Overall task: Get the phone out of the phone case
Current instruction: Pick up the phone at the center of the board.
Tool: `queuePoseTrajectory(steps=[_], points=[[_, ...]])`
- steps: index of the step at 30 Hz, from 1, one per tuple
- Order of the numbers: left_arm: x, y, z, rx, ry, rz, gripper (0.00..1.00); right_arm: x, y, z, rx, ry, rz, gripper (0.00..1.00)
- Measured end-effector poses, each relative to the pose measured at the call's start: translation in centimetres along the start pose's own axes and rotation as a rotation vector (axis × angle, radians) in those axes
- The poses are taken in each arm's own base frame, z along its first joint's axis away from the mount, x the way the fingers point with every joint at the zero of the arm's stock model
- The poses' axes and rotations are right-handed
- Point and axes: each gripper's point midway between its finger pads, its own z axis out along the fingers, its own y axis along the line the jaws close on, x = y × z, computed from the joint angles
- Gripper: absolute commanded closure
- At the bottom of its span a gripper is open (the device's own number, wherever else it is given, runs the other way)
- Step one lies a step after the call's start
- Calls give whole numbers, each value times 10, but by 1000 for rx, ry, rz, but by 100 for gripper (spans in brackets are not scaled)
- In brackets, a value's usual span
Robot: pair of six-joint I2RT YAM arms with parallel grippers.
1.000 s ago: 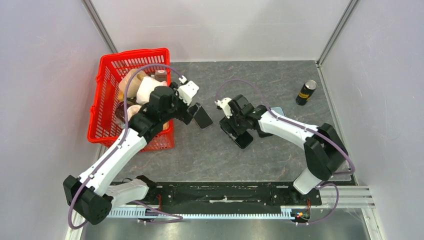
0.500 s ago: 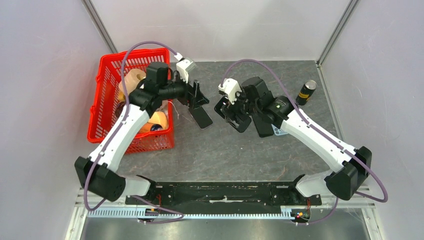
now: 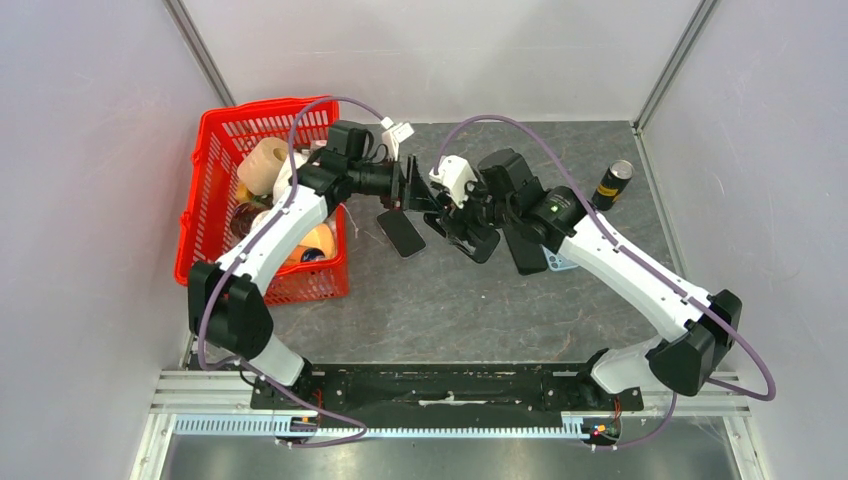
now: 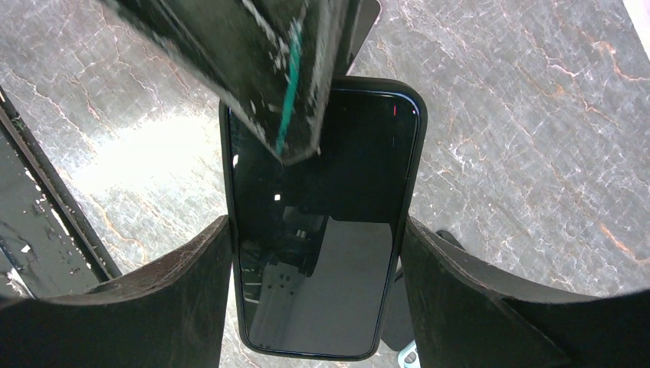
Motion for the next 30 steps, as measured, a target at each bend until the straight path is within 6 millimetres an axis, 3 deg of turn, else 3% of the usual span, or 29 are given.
queuePoseTrajectory(steps=[6, 10, 12, 16, 20, 22, 24, 26, 28, 30], points=[[3, -9, 16, 65, 29, -53, 33, -4, -1, 3, 8, 4, -12, 95], [11, -11, 28, 85, 61, -79, 47, -2, -1, 5, 18, 21, -20, 95], [14, -13, 32, 90, 73, -85, 59, 0, -3, 7, 27, 33, -21, 95], [16, -14, 36, 94, 81, -92, 97, 4, -5, 8, 40, 50, -22, 96], [16, -14, 37, 97, 86, -126, 98, 5, -8, 8, 68, 61, -31, 95], [16, -14, 38, 99, 85, -124, 98, 5, -9, 8, 69, 63, -31, 77], [16, -14, 38, 100, 85, -122, 98, 5, -9, 8, 71, 63, -31, 40], [16, -14, 38, 99, 86, -121, 98, 5, -9, 7, 72, 63, -32, 15], [14, -13, 36, 96, 82, -117, 98, 5, -9, 7, 74, 61, -32, 6], [12, -11, 33, 94, 80, -87, 98, 3, -9, 5, 78, 56, -36, 3]])
